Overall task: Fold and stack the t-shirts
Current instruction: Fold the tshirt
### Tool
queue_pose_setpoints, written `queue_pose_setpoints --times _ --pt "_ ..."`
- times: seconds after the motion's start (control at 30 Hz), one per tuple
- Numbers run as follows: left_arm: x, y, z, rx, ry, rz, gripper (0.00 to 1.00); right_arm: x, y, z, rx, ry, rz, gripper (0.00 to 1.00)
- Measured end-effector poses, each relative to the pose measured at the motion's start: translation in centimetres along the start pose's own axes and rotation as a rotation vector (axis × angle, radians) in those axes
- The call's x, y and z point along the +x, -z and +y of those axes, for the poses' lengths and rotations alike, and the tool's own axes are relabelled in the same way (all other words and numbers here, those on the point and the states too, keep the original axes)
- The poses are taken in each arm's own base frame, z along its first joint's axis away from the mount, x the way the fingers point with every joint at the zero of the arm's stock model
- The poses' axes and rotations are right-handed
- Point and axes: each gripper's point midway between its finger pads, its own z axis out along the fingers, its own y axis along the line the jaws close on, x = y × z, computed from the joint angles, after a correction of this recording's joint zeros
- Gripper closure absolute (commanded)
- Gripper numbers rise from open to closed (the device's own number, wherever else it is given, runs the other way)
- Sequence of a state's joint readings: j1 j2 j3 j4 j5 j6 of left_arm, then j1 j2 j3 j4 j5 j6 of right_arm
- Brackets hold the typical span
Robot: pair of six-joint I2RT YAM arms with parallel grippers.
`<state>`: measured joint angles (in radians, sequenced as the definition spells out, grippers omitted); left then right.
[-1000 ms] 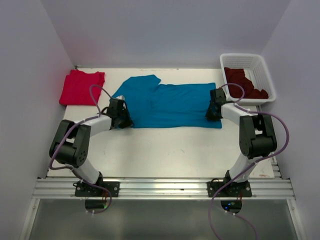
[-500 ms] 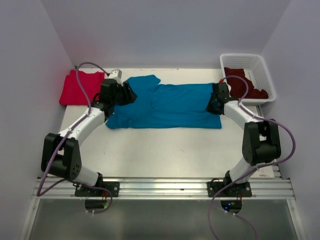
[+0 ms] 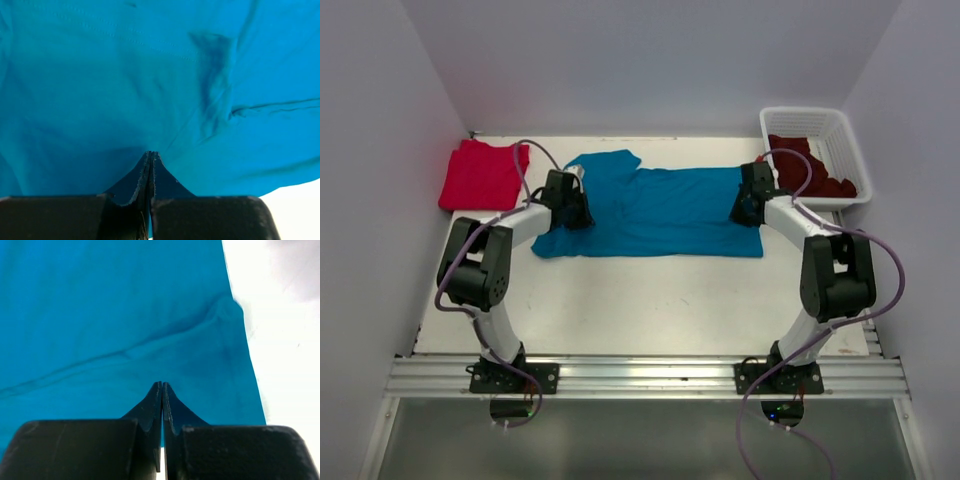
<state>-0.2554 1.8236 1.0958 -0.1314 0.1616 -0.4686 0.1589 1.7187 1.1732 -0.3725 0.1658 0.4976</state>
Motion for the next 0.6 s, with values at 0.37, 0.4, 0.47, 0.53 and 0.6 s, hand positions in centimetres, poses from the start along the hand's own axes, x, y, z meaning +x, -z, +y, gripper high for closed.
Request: queue_pose_setpoints --times 0.37,0.4,0.47,0.53,0.6 --pt "1.3 -0.2 0.7 -0.019 0.009 0.039 1.00 5.7 -2.7 -1.9 0.051 -0.006 0.146 1.00" --pt "1.7 -0.2 0.8 -0.024 0.011 0.049 1.00 5.8 -2.8 -1.9 0.049 -0.009 0.144 1.00" --pt "2.7 -0.2 1.3 -0.038 0.018 0.070 1.00 5.9 -2.8 -1.9 0.045 -0.011 0.137 1.00" --pt "3.2 -0.1 1.6 -0.041 0.032 0.074 1.00 6.0 -2.7 -1.9 0.038 -0.012 0.127 1.00" --pt "3.6 0.2 1.7 -0.040 0.040 0.072 1.00 6.2 -2.6 -1.9 0.030 -0.013 0.116 1.00"
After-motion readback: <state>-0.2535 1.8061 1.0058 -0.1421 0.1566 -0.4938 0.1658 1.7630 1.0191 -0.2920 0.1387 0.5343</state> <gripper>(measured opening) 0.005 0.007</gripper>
